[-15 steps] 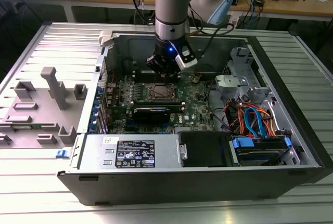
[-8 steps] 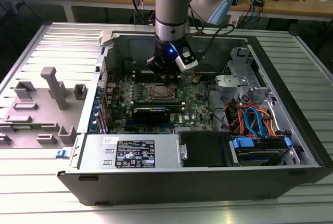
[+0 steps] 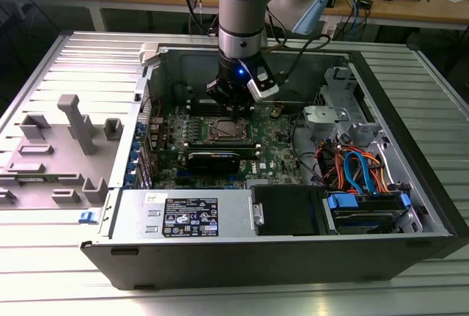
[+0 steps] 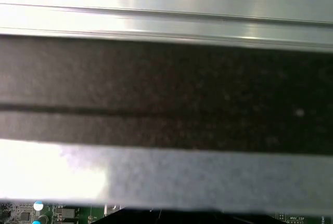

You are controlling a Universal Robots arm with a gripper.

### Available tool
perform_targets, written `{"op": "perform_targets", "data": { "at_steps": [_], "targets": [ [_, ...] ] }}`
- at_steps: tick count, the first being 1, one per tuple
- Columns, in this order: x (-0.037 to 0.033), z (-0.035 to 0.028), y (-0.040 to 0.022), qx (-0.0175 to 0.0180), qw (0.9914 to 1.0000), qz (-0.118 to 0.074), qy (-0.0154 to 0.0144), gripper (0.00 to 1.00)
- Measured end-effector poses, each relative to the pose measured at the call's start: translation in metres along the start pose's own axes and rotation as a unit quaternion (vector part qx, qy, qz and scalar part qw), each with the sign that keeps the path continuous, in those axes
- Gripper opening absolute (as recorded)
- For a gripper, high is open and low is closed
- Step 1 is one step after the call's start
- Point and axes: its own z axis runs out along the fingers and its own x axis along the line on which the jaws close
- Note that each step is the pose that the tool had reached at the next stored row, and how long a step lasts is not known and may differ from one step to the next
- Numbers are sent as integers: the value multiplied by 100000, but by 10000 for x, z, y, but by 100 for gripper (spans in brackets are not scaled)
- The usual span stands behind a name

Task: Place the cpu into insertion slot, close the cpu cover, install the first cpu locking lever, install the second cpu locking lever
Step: 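Install the second cpu locking lever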

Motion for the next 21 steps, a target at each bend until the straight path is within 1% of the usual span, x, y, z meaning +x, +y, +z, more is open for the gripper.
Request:
{"op": "perform_targets", "data": {
  "at_steps": [4, 6, 9, 11, 14, 21],
  "targets": [
    [0, 1, -3, -9, 100000, 11, -10, 11],
    [1, -1, -16, 4, 100000, -3, 0, 11],
    [3, -2, -48, 0, 100000, 1, -2, 11],
    [5, -4, -85, 5, 100000, -2, -1, 11],
    [7, -6, -124, 4, 100000, 1, -2, 11],
    [8, -8, -147, 9, 100000, -2, 3, 11]
  ]
}}
